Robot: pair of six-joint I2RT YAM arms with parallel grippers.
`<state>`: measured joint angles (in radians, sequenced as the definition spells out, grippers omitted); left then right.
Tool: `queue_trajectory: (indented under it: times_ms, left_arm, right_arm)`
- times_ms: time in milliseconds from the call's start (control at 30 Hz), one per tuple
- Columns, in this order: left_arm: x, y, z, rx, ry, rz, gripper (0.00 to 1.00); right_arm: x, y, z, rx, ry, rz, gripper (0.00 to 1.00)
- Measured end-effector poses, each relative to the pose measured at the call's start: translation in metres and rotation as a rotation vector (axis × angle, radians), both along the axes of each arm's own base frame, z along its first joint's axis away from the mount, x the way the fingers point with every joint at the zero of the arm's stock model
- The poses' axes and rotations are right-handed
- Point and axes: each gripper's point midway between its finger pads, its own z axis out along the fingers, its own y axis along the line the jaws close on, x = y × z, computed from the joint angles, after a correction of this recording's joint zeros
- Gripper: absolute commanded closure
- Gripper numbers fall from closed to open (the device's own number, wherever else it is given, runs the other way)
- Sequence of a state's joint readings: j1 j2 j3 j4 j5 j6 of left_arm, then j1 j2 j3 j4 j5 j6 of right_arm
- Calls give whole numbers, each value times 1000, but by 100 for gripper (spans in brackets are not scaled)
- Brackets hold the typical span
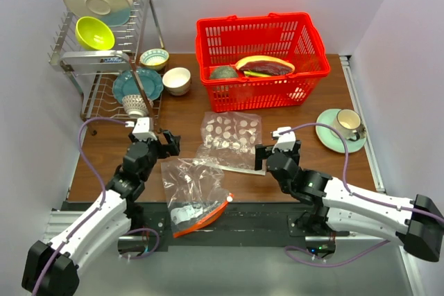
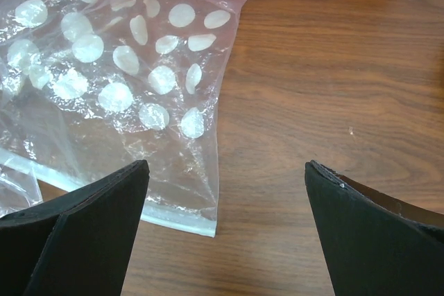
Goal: Place the food in the zip-top bag and seal the zipper
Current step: Pick up the zipper food storage bag at the center of the board.
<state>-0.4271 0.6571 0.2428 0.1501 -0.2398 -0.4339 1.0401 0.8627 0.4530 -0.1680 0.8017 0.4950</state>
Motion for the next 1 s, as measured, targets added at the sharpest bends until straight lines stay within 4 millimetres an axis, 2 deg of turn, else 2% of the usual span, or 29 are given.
queue_trajectory:
  times_ms: [233,367,567,633,667,800,900,1000]
  left_arm:
    - [-1,0,7,-13,-28,1,0]
    - [-1,1,6,-11,-24,1,0]
    - [-1,0,6,-11,-24,0,0]
    - [-1,1,6,-11,-24,1,0]
    - [-1,0,6,-11,-24,0,0]
    - [-1,0,6,-11,-24,0,0]
    - [-1,0,6,-11,-24,0,0]
    - [-1,0,5,-10,-21,-1,0]
  right_arm:
    - [-1,1,6,25,-11,8,5]
    - [-12,14,18,100,-15,127,8]
    - [-57,63,40,300,44,494,8]
    - [-75,79,35,317,112,611,8]
    - [-85,88,29,316,163,667,12]
    - [-116,110,11,296,320,822,15]
    - [-139,118,1,282,397,913,18]
    - [-155,123,4,292,413,981,22]
